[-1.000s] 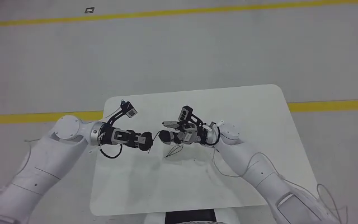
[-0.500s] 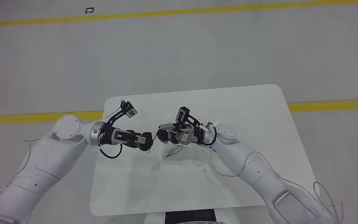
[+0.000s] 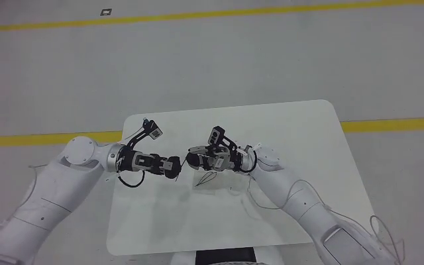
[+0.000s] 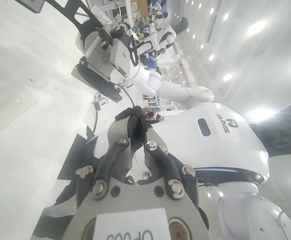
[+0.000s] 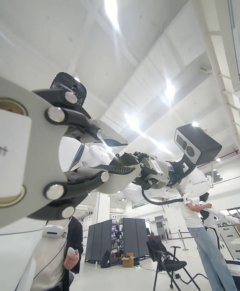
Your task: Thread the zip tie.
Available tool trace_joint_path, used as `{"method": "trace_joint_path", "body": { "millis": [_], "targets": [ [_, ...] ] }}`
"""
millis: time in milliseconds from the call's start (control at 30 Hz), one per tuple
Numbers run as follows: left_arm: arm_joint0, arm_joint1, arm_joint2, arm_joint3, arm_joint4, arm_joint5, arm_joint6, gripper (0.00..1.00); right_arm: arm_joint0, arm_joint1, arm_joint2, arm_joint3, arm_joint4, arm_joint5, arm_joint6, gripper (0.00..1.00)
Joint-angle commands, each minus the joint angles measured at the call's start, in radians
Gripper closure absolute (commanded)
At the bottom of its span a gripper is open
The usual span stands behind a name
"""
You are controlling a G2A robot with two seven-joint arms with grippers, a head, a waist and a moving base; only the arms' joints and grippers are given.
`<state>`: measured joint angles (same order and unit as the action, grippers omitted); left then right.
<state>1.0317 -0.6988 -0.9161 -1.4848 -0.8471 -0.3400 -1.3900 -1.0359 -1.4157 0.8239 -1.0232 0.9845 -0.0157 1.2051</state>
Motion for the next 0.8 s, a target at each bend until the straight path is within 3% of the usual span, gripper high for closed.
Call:
{"method": "trace_joint_path", "body": {
  "millis": [0,167,433,767],
  "targets": [
    [0.0,0.0,0.0,0.0,0.0,0.0,0.0,1.0,-0.002,0.0,0.004,0.001,-0.002,0.0,0.003,0.83],
    [0.0,0.0,0.0,0.0,0.0,0.0,0.0,1.0,-0.006,-0.001,0.01,0.0,-0.007,0.002,0.007,0.89],
    [0.0,0.0,0.0,0.0,0.0,0.0,0.0,1.0,-0.007,-0.004,0.016,-0.001,-0.016,0.006,0.01,0.83],
    [0.0,0.0,0.0,0.0,0.0,0.0,0.0,1.0,-0.008,-0.01,0.018,0.001,-0.019,0.01,0.009,0.84]
  ]
}}
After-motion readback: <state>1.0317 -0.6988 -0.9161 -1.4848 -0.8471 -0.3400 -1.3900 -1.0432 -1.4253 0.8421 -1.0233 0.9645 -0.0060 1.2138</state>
